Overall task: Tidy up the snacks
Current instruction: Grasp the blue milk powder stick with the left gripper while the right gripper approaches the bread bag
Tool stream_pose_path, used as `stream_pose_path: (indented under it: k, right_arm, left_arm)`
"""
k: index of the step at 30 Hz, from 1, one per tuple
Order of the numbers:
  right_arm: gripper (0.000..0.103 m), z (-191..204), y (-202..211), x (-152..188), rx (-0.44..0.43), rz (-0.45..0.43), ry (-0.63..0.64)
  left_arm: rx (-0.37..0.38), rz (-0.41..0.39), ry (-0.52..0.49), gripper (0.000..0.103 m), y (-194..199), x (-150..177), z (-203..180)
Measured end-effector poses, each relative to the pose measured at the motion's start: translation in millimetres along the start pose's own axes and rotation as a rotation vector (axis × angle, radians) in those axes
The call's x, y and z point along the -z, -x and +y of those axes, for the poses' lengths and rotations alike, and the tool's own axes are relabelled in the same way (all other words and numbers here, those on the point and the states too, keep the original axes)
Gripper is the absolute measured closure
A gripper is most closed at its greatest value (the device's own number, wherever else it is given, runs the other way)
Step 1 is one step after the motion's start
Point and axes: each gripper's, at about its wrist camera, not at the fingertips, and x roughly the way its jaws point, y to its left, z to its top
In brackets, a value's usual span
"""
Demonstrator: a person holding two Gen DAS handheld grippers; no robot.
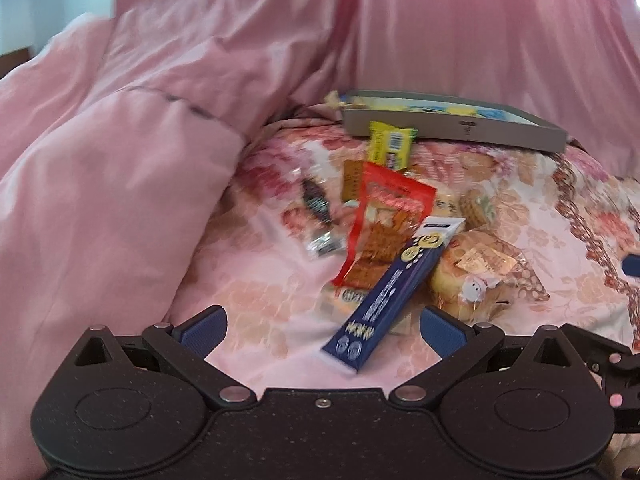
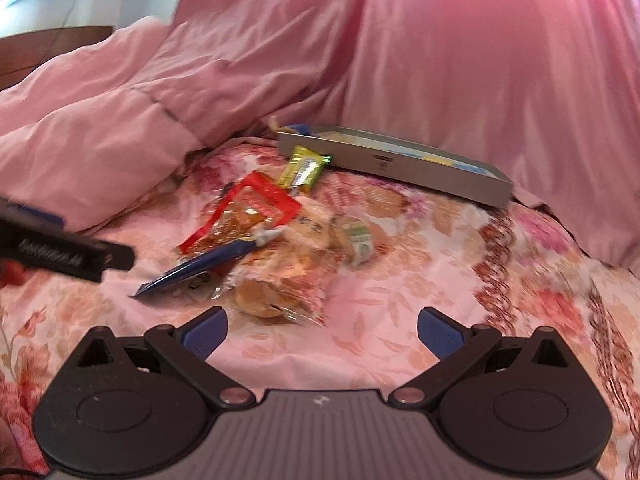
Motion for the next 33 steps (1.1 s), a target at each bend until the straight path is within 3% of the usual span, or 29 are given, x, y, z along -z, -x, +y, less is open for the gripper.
stream_pose_path:
  k: [7, 15, 20, 24, 30, 33]
  right_arm:
    - [0.000, 0, -21, -5, -0.051, 0.018, 0.073]
    - [0.000, -4, -41, -7, -0.067, 0.043, 0.092]
    - [0.000, -1, -52, -7, -0.095, 0.045, 0.119]
    - [0.000, 7, -66, -8, -0.107, 0.061, 0.151]
    - [0.000, 10, -92, -16, -0.121, 0.105, 0.117]
    - [0.000, 15, -98, -18, -0.130, 0.111, 0.115]
  left_arm:
    - [0.248, 0.025, -0.091, 0.001, -38, -18, 8]
    - [0.407, 0.056, -0.178, 0.001, -68, -19, 14]
    - [0.483, 0.084, -0.174, 0.001, -80, -18, 21]
    - [0.493, 0.111, -0.156, 0.001, -92, -17, 25]
    - [0.496, 0.101, -0.149, 0.012, -94, -18, 28]
    - [0.530, 0.113, -0.124, 0.023, -96, -21, 31]
